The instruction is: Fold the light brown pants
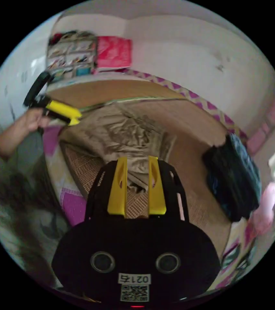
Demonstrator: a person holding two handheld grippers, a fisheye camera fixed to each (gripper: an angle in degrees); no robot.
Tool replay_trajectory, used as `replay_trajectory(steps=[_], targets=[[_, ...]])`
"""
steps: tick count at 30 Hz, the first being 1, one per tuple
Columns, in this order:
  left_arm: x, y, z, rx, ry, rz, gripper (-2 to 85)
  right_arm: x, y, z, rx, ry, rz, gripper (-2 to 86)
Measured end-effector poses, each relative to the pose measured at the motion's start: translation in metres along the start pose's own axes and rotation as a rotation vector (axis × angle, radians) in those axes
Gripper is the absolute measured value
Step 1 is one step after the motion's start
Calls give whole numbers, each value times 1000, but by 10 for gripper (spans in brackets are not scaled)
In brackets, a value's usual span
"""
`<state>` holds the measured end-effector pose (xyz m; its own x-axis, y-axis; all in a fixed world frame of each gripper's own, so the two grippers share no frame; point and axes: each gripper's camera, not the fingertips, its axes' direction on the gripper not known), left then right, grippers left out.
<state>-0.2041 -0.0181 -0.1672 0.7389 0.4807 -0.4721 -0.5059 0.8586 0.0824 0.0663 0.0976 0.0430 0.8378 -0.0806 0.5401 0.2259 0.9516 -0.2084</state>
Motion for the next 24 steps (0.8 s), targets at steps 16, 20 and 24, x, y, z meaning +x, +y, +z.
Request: replay_trajectory(steps=[16,20,24], targets=[[119,-55,39,-39,-107,362,123,149,-3,-31,135,-373,523,31],[122,-58,36,-38,-226,316,127,136,-37,-64,163,-387,425,26],[85,-44,8,88,-311,146,21,113,-61,-90,198,-362,314,34]])
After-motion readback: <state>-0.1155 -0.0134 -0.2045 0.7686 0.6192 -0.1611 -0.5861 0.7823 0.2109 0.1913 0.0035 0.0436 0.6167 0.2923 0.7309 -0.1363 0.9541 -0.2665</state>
